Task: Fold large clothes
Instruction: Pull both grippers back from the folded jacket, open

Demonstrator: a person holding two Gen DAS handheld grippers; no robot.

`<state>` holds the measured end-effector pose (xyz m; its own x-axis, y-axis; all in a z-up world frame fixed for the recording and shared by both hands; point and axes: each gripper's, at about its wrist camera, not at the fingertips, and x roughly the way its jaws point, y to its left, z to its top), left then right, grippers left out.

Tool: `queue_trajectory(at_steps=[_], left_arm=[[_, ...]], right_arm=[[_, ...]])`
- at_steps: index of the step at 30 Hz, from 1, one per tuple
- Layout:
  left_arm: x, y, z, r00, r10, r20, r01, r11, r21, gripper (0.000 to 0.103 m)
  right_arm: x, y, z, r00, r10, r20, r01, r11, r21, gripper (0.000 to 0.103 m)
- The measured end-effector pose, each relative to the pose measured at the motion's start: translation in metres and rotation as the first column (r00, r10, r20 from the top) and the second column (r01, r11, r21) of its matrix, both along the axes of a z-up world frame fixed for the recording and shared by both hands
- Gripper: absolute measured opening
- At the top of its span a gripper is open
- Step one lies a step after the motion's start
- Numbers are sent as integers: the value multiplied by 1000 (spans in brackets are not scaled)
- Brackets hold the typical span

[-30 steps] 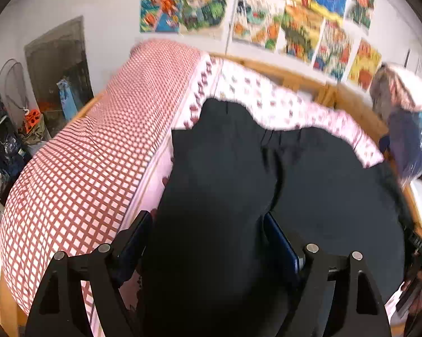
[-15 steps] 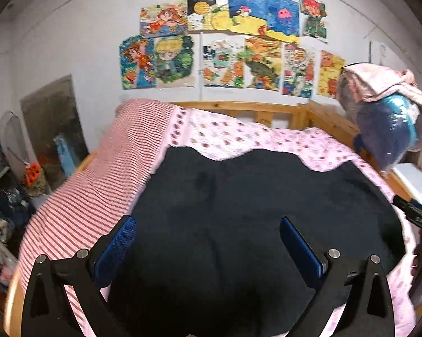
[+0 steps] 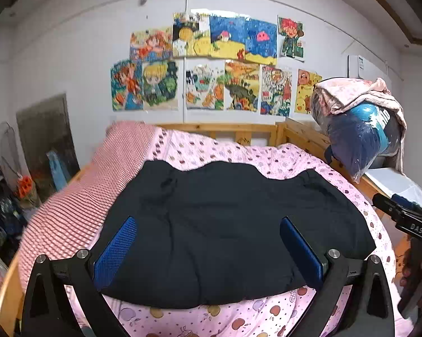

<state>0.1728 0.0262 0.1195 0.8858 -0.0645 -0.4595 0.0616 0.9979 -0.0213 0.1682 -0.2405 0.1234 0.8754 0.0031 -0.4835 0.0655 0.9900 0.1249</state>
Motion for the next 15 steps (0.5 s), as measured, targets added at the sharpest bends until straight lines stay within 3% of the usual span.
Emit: queue_trajectory(at_steps=[15], left_arm=[[-50, 5, 17, 1000, 15, 6, -14, 999, -34, 103]], right_arm=[[-65, 30, 28, 993, 62, 98, -54, 995, -84, 101]])
